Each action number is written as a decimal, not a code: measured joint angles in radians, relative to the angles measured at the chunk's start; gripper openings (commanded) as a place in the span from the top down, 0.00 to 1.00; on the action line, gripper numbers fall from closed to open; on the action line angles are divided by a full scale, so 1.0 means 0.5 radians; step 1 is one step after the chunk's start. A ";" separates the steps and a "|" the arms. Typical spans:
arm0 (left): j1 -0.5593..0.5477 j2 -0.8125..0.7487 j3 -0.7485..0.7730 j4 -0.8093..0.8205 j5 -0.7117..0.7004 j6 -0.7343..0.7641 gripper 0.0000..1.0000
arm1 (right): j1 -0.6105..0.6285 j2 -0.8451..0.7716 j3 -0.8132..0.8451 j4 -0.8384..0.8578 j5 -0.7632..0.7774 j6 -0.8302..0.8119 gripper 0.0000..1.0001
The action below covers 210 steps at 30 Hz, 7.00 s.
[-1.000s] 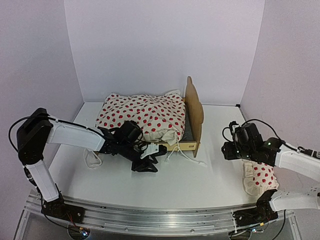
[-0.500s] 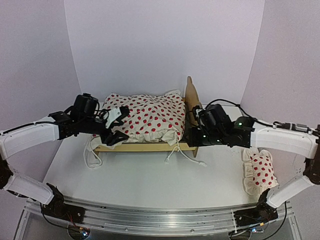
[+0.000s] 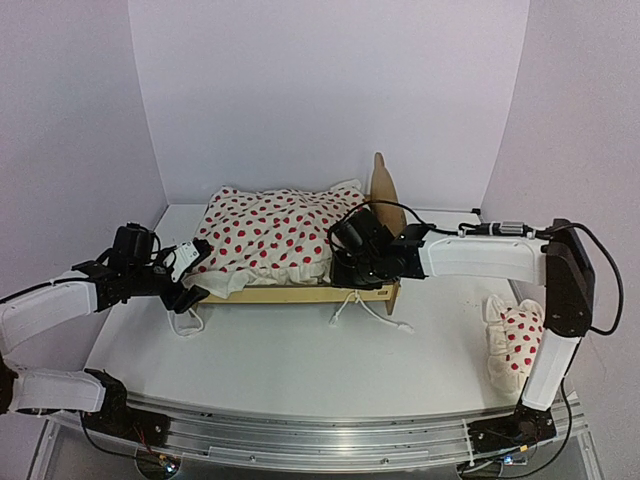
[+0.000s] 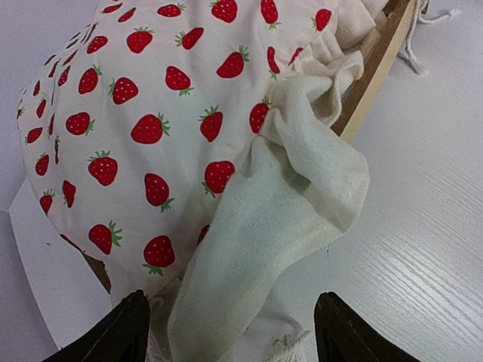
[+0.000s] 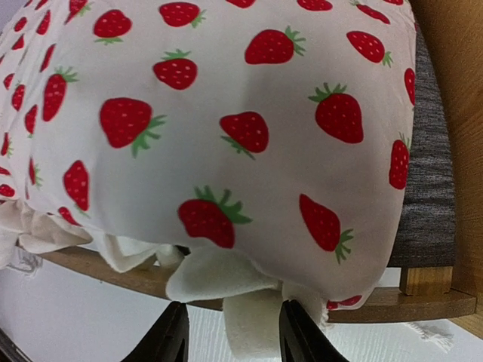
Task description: Set up the pet bed
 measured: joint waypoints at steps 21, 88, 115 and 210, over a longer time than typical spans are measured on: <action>0.033 0.042 -0.199 0.507 -0.092 0.237 0.24 | -0.001 0.044 0.213 -0.572 0.299 0.087 0.33; 0.106 0.017 0.026 0.006 0.330 0.018 1.00 | 0.136 0.111 0.464 -0.615 -0.028 -0.418 0.46; 0.107 -0.040 0.026 0.032 0.265 -0.078 1.00 | 0.004 0.242 0.488 -0.347 -0.235 -0.569 1.00; -1.261 2.025 1.205 0.933 0.509 -0.027 0.53 | -0.420 -0.905 -1.496 0.557 -0.618 -0.463 1.00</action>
